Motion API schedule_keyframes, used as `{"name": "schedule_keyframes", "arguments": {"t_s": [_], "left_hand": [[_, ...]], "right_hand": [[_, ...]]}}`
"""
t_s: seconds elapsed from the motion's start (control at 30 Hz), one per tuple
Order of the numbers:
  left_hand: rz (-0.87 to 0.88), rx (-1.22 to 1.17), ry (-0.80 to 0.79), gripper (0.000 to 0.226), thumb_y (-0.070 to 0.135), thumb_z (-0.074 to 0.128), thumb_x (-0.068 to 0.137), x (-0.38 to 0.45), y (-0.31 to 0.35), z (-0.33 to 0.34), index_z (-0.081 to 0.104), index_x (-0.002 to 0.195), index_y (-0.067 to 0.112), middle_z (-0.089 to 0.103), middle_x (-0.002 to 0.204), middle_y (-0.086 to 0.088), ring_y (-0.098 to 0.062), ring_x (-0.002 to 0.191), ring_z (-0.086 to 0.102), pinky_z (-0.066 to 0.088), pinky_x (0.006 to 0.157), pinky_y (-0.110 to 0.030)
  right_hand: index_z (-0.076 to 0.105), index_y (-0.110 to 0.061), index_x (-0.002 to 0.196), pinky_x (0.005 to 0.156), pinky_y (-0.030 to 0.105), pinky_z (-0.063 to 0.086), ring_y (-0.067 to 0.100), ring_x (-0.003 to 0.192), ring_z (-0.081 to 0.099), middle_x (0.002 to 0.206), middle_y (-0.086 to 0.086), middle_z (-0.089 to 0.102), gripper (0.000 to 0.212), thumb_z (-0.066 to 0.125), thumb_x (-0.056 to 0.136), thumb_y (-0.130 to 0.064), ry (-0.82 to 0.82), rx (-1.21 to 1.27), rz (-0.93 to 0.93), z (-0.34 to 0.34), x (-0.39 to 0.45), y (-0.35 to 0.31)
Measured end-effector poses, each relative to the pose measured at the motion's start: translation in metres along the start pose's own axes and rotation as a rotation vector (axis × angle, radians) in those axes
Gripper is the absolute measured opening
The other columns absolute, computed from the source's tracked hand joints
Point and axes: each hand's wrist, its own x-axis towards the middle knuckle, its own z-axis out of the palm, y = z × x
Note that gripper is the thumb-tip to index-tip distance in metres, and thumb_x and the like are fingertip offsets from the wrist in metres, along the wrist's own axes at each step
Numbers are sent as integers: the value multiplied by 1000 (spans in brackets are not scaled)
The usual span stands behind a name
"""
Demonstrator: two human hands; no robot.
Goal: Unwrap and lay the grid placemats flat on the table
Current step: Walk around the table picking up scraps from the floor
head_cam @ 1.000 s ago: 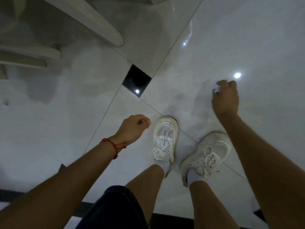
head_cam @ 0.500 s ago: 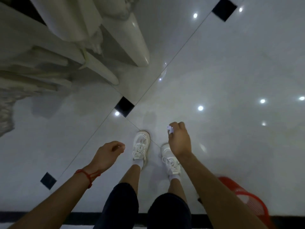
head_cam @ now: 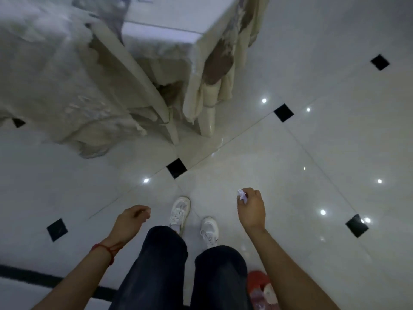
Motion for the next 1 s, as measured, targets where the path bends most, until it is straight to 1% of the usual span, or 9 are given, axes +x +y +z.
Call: {"name": "schedule_keyframes", "arguments": {"t_s": [0.17, 0.33, 0.5, 0.57, 0.63, 0.7, 0.8, 0.93, 1.0], "left_hand": [[-73, -157, 119, 16, 12, 51, 91, -50, -33, -48, 63, 101, 7, 65, 97, -12, -23, 87, 57, 41, 81, -29], [-146, -355, 264, 17, 13, 50, 93, -97, -93, -102, 62, 103, 7, 64, 97, -11, -22, 87, 57, 42, 81, -29], [-257, -549, 401, 21, 13, 50, 93, -132, -171, -152, 61, 107, 2, 63, 99, -12, -27, 91, 57, 42, 83, -30], [-304, -642, 455, 23, 11, 49, 93, -143, -203, -173, 60, 108, -3, 61, 99, -13, -25, 88, 55, 40, 80, -30], [-346, -724, 510, 24, 12, 49, 93, -153, -236, -192, 60, 107, -4, 61, 97, -13, -24, 86, 54, 41, 79, -31], [-383, -795, 532, 24, 15, 49, 94, -160, -265, -210, 60, 107, -2, 62, 97, -12, -25, 87, 55, 41, 80, -30], [-432, -871, 534, 25, 18, 48, 94, -165, -300, -237, 60, 108, 1, 63, 100, -14, -24, 90, 56, 40, 77, -28], [-453, -934, 544, 26, 19, 48, 94, -154, -334, -286, 60, 109, 1, 62, 95, -12, -22, 86, 56, 41, 66, -26], [-436, -958, 570, 24, 19, 48, 94, -142, -342, -319, 60, 106, 2, 62, 92, -10, -22, 84, 55, 42, 66, -26]], "right_hand": [[60, -2, 107, 71, 22, 34, 17, 80, 49, 107, 19, 57, 21, 47, 93, -9, -57, 7, -80, 5, -40, -62], [62, -2, 105, 70, 23, 35, 20, 78, 50, 100, 17, 58, 21, 47, 92, -10, -202, -59, -178, 43, -77, -131], [63, -3, 89, 64, 24, 35, 25, 75, 56, 88, 18, 63, 16, 48, 89, -8, -399, -186, -320, 108, -112, -204], [63, -6, 84, 58, 26, 33, 23, 74, 53, 82, 11, 59, 14, 49, 89, -5, -429, -227, -392, 133, -128, -236], [54, -10, 74, 54, 27, 31, 23, 71, 51, 74, 9, 54, 17, 50, 90, -5, -455, -260, -440, 159, -142, -265], [52, -7, 71, 58, 28, 31, 23, 69, 51, 68, 9, 53, 19, 51, 90, -7, -472, -315, -461, 185, -150, -291], [57, -4, 76, 60, 31, 38, 26, 70, 54, 69, 12, 56, 20, 50, 92, -12, -485, -373, -475, 226, -157, -327], [43, -14, 56, 54, 30, 30, 21, 67, 46, 56, 4, 43, 36, 50, 92, -12, -515, -394, -517, 281, -168, -375], [47, -9, 59, 55, 28, 31, 21, 66, 48, 60, 8, 49, 34, 51, 92, -14, -523, -396, -517, 304, -174, -396]]}}
